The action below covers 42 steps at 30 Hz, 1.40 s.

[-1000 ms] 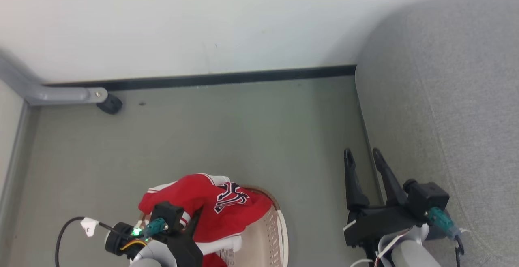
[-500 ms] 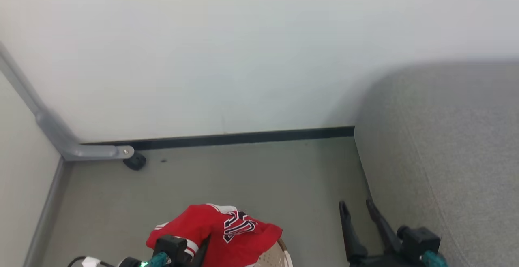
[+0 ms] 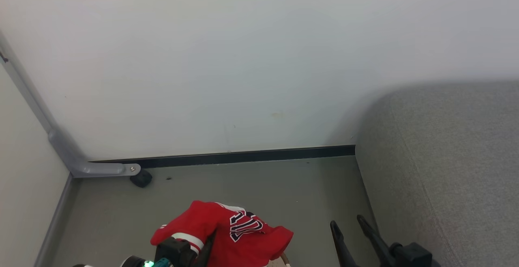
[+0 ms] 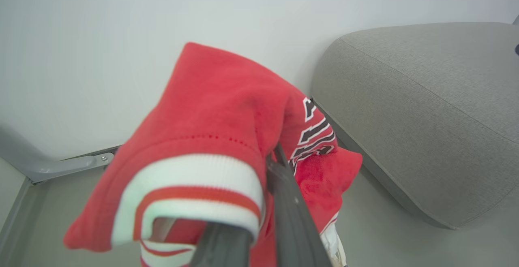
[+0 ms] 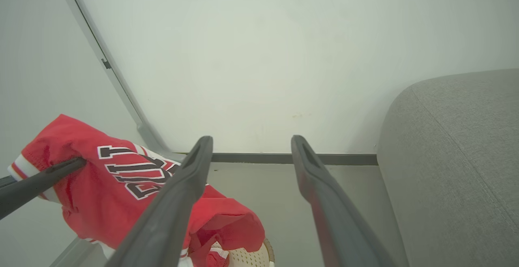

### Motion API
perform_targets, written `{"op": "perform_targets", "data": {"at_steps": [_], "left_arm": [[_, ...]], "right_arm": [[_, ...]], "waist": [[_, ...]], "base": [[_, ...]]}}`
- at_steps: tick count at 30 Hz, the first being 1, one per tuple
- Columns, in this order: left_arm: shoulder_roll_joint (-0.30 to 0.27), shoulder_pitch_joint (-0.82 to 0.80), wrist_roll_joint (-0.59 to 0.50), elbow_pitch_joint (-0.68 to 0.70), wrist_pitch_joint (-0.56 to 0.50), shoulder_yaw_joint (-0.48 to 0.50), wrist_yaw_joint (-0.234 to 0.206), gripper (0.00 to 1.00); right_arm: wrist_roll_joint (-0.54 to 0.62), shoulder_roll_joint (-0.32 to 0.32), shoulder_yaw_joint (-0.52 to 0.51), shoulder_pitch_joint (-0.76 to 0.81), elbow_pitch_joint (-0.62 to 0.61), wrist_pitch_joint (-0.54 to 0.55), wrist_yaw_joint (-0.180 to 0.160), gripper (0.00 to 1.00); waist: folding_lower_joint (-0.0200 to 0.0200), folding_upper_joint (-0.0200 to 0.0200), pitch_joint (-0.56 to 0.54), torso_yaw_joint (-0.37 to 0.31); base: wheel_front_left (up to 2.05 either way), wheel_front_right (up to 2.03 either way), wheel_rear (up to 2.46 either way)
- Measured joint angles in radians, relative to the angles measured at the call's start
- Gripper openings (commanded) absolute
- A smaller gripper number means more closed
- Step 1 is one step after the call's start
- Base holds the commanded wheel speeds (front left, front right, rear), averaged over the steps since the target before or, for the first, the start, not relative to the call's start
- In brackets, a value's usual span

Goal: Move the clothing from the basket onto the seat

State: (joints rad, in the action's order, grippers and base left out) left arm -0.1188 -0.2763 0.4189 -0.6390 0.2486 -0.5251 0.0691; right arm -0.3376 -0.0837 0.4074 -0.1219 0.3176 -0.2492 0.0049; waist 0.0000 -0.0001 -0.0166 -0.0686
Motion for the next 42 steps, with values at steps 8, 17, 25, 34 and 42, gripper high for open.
{"op": "perform_targets", "data": {"at_steps": [8,17,25,34,42], "left_arm": [[-0.033,0.001,-0.048,0.098,0.0,0.009,-0.009,0.0],[-0.048,0.001,-0.079,0.182,0.0,0.007,-0.007,0.0],[-0.065,0.018,-0.124,0.248,0.0,-0.017,0.008,0.0],[-0.084,0.018,-0.182,0.32,0.001,-0.067,0.031,0.0],[-0.103,0.017,-0.22,0.383,0.001,-0.112,0.046,0.0]], "right_arm": [[0.039,-0.023,0.052,0.006,0.004,0.0,0.057,1.0],[0.161,-0.074,0.16,-0.067,0.018,0.0,0.087,1.0],[0.22,-0.082,0.227,-0.138,0.046,0.0,0.101,1.0],[0.27,-0.073,0.291,-0.217,0.114,0.0,0.11,1.0],[0.282,-0.059,0.326,-0.25,0.182,0.0,0.11,1.0]], "waist": [[0.0001,0.0001,0.01,0.002],[0.0,0.0001,0.023,0.014],[0.0001,0.0001,0.031,0.023],[0.0001,0.0001,0.036,0.039],[0.0001,0.0001,0.034,0.052]], "base": [[0.0,0.0,0.0],[0.0,0.0,0.0],[0.0,0.0,0.0],[0.0,0.0,0.0],[0.0,0.0,0.0]]}}
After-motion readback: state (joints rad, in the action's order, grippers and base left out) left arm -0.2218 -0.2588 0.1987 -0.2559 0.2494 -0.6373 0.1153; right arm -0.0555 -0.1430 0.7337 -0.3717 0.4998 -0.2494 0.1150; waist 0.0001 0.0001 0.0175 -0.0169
